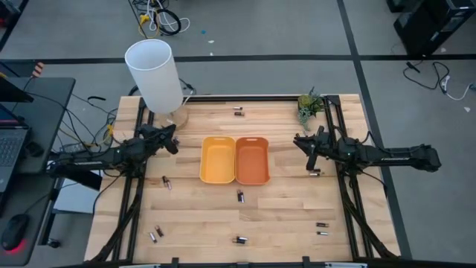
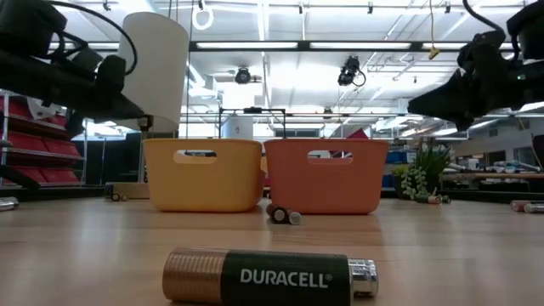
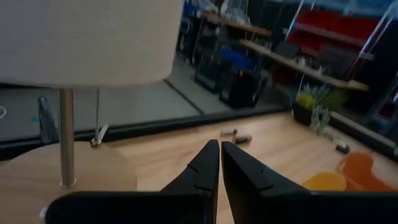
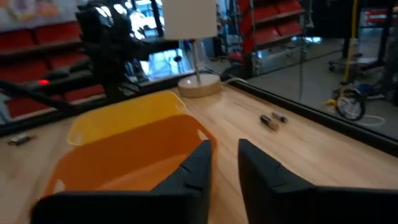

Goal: Sort batteries
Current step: Put the top left black battery into the yellow bin

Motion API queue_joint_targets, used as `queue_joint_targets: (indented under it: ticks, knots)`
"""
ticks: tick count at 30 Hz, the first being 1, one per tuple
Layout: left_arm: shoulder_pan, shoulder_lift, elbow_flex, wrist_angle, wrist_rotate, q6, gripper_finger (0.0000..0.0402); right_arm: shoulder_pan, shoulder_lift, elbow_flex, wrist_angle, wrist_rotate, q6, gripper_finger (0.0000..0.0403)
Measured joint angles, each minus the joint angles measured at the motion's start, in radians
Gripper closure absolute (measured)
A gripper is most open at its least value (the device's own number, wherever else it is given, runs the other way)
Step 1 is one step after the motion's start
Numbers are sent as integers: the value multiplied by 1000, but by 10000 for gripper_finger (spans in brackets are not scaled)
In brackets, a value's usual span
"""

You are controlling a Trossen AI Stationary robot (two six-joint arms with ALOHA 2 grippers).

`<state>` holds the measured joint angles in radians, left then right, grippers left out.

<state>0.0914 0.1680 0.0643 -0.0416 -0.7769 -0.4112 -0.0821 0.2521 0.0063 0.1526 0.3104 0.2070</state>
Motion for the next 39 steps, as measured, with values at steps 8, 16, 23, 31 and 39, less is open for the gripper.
queue_joint_targets:
  ticks: [8, 16, 23, 31, 39]
  knots:
    - [0, 173, 129, -296, 85, -195, 337, 14, 24, 0, 58, -24, 20, 213]
    - [0, 370, 245, -472, 202, -308, 211, 14, 78, 0, 55, 56, 37, 142]
    - [0, 492, 355, -570, 230, -260, 164, 14, 116, 0, 59, 56, -46, 138]
    - [101, 666, 359, -526, 335, -78, 163, 9, 117, 0, 167, 56, -72, 155]
    - [165, 804, 359, -433, 388, 36, 163, 0, 117, 0, 168, 56, 2, 169]
